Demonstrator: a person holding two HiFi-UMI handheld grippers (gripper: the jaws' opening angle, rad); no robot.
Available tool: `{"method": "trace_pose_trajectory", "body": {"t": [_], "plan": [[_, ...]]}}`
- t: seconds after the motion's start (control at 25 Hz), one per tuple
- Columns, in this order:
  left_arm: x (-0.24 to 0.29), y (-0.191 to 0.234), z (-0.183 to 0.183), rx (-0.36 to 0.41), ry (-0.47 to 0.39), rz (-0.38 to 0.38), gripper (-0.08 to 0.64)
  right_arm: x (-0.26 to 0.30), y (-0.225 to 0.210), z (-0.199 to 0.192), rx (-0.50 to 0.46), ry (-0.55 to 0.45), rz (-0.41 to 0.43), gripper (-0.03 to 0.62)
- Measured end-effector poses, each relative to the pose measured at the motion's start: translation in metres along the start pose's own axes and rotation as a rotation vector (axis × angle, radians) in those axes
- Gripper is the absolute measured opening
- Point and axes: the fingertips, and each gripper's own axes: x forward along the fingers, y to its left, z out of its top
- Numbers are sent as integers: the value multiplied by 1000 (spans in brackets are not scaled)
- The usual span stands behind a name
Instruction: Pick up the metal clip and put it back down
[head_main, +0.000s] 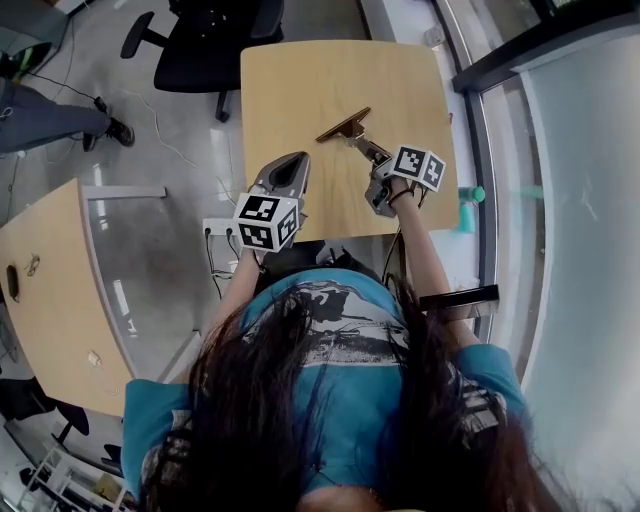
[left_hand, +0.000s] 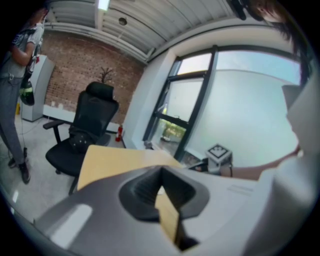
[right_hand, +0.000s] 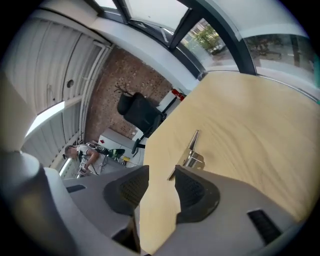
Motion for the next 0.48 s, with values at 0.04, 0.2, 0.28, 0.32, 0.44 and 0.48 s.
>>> {"method": "trace_pose_trajectory", "body": {"t": [0.04,0.2,0.28,0.32,0.44,0.48], "plan": [[2,5,1,-5,2,1,3,8,-8,3,37,6,-9,144],[11,21,3,-19,15,2,3,36,-37,7,153,26,-63,149],[14,26,2,-25,24,-1,3,47,-49,6,196,28,-92,149],[15,28,1,-28,28,-2,3,51,-53,5,221,28,-100,149],[19,34,1,-38,36,-4,3,63,-62,4,295,22,-116,149],[19,36,2,-41,37,-4,3,66,-65,4,316,18,-119,149]]}}
